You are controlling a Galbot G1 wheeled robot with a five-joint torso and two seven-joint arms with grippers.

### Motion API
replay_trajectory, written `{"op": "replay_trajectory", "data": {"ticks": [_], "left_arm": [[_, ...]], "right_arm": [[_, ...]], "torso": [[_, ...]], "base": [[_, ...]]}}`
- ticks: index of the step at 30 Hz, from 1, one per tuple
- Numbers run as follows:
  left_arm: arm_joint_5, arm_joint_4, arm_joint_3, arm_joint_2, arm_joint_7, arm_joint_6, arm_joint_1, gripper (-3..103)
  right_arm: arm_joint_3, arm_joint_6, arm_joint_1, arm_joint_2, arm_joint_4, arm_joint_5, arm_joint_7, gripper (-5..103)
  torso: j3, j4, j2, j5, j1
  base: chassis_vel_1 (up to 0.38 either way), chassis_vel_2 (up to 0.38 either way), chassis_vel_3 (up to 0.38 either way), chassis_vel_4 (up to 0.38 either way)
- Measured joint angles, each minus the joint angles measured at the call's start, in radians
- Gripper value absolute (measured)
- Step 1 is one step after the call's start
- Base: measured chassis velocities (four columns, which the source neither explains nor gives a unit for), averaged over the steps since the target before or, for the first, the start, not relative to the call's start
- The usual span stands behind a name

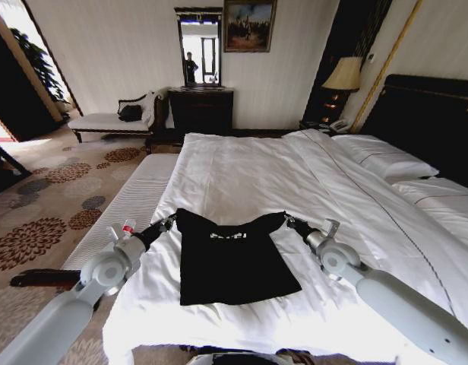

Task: Fold the clothes on the bed.

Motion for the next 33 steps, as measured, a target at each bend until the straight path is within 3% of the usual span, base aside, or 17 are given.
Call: {"op": "replay_trajectory", "data": {"ticks": [6,17,25,33], "left_arm": [[0.127,-0.047,-0.059,-0.058,-0.007,-0.011,0.2,0],[0.182,-0.138,-0.081,-0.096,-0.122,-0.005,0.386,0],[0.198,-0.136,-0.065,-0.129,-0.17,0.011,0.387,0],[0.22,-0.142,-0.039,-0.154,-0.17,0.019,0.4,0]], "right_arm": [[0.073,-0.001,-0.192,0.009,0.05,-0.041,0.088,0],[0.129,0.012,-0.353,0.049,0.073,-0.116,0.154,0],[0.098,0.022,-0.364,0.095,0.062,-0.17,0.165,0],[0.079,0.025,-0.344,0.1,0.02,-0.19,0.18,0]], "torso": [[0.0,-0.0005,0.0,-0.0004,0.0],[0.0,-0.0003,0.0,-0.0004,0.0],[0.0,-0.0006,0.0,-0.0003,0.0],[0.0,-0.0003,0.0,-0.0001,0.0]], "base": [[0.0,0.0,0.0,0.0],[0.0,0.0,0.0,0.0],[0.0,0.0,0.0,0.0],[0.0,0.0,0.0,0.0]]}}
